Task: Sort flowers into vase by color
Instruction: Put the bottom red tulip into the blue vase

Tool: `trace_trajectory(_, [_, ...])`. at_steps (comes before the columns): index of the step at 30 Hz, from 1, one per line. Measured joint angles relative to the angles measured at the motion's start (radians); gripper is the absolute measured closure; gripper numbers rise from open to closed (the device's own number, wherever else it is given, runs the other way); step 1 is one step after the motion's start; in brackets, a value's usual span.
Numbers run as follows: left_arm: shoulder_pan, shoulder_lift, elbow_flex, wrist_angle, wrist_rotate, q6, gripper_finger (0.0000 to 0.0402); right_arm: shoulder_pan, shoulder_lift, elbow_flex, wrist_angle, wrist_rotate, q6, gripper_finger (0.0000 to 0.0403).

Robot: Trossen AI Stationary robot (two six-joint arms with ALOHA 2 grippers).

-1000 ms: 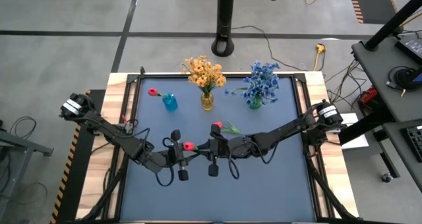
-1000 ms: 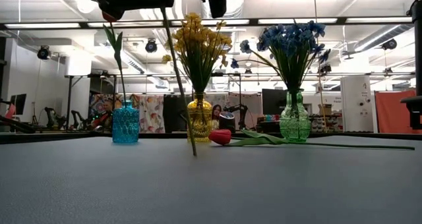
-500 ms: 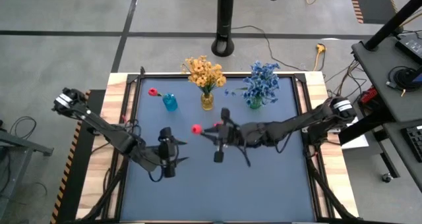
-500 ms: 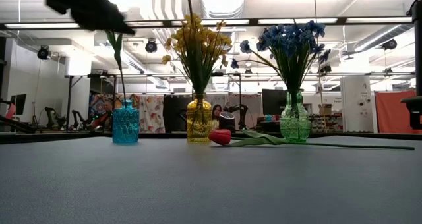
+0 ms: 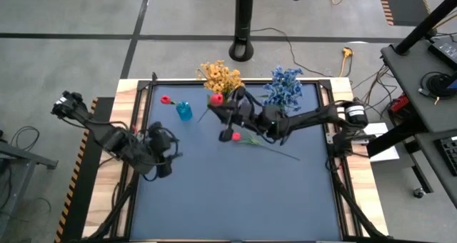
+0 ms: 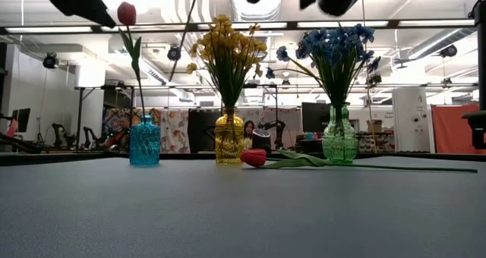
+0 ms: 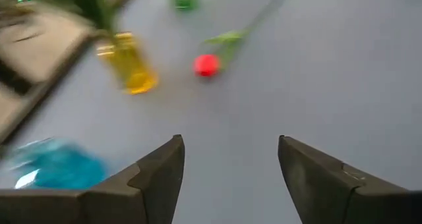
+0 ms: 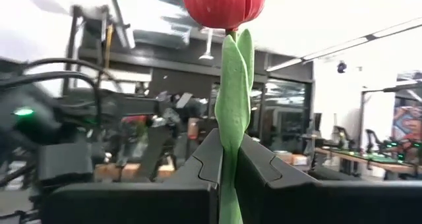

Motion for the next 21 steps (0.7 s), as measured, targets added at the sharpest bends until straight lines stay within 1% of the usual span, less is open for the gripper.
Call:
trace_trajectory(3, [0.000, 0.004, 0.019, -0.132, -0.098, -0.119, 0.0182, -0.033, 0.045, 0.029, 0.026, -0.001, 0.014, 0.0385])
trace_trajectory(5, [0.000, 0.008, 0.010, -0.178, -0.125, -0.149, 0.0186, -0.044, 0.075, 0.073, 0.025, -0.001, 0.015, 0.0385])
trace_trajectory(9, [0.000, 0.008, 0.004, -0.241, -0.129, -0.153, 0.0193, -0.060, 0.149, 0.193, 0.014, -0.002, 0.020, 0.0385])
trace_trajectory(15, [0.000, 0.009, 0.003, -0.272, -0.128, -0.153, 0.0199, -0.083, 0.275, 0.385, -0.124, -0.001, -0.044, 0.0385])
trace_trajectory(21, [0.000, 0.009, 0.002, -0.366, -0.128, -0.232, 0.0201, -0.114, 0.341, 0.477, -0.130, 0.007, -0.040, 0.0385])
